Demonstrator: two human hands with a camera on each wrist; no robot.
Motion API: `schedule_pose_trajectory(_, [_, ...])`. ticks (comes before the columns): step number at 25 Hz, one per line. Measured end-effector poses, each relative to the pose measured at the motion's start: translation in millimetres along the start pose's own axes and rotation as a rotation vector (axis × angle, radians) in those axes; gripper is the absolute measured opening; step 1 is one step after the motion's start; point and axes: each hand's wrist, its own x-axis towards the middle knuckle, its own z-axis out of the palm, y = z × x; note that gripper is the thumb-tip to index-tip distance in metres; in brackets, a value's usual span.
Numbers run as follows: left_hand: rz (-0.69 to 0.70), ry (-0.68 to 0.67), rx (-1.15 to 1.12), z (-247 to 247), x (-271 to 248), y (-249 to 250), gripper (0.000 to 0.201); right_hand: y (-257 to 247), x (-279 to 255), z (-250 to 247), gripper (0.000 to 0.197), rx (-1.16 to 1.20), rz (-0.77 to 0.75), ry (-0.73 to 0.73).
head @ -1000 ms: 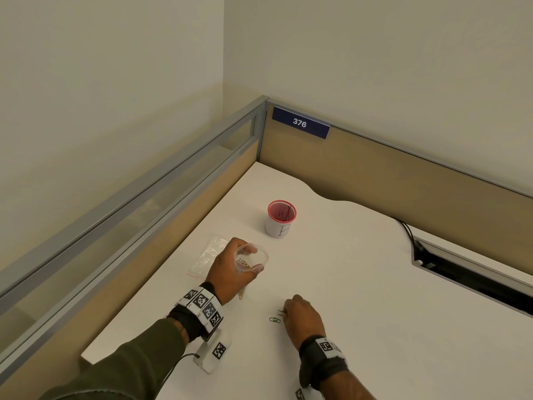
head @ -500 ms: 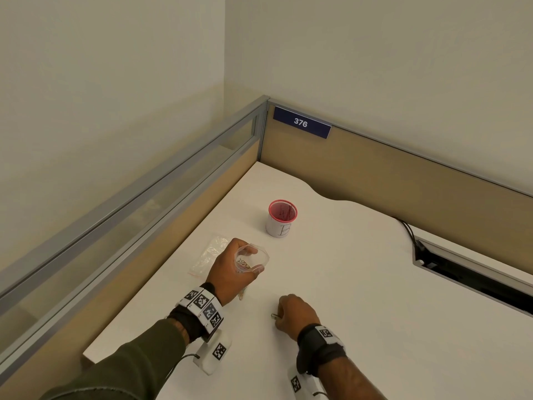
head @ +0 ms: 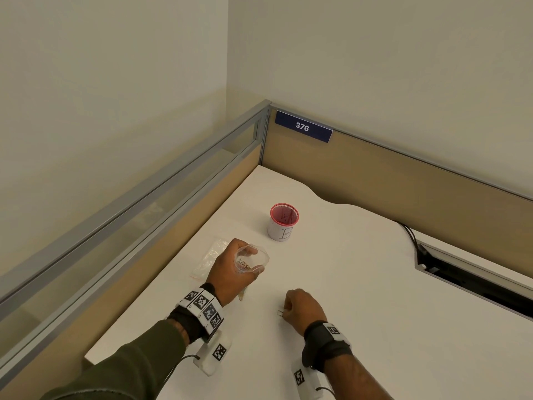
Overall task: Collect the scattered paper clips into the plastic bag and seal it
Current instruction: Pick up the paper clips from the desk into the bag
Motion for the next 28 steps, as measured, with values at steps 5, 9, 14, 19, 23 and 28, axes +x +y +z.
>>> schedule_pose_trajectory(5, [-0.012, -0.019, 0.003, 3.2, 1.2, -2.9, 0.039, -25.7, -9.4, -63.1, 0.007, 0.271, -0.16, 0.415])
schedule_pose_trajectory(9, [-0.013, -0.042, 0.031, 9.3, 2.0, 1.7, 0.041, -66.3, -22.8, -98.4, 0.0, 0.307, -0.336, 0.487])
schedule_pose_trajectory(14, [0.008, -0.038, 0.04, 11.0, 3.1, 5.5, 0.043, -84.0, -25.4, -96.8, 0.015, 0.192, -0.382, 0.441])
schedule_pose_trajectory(19, [-0.012, -0.029, 0.016, 4.4, -0.3, -0.1, 0.041, -47.1, -11.5, -85.5, 0.008, 0.254, -0.21, 0.44])
schedule_pose_trajectory(23, [0.008, -0.018, -0.003, 4.1, -3.5, -0.1, 0.039, -13.1, 4.7, -35.5, 0.008, 0.051, 0.039, 0.03])
schedule_pose_trajectory(28, [0.004, -0.002, 0.001, 2.8, -2.5, -0.4, 0.039, -4.1, 7.6, 1.5, 0.008, -0.043, 0.104, -0.114])
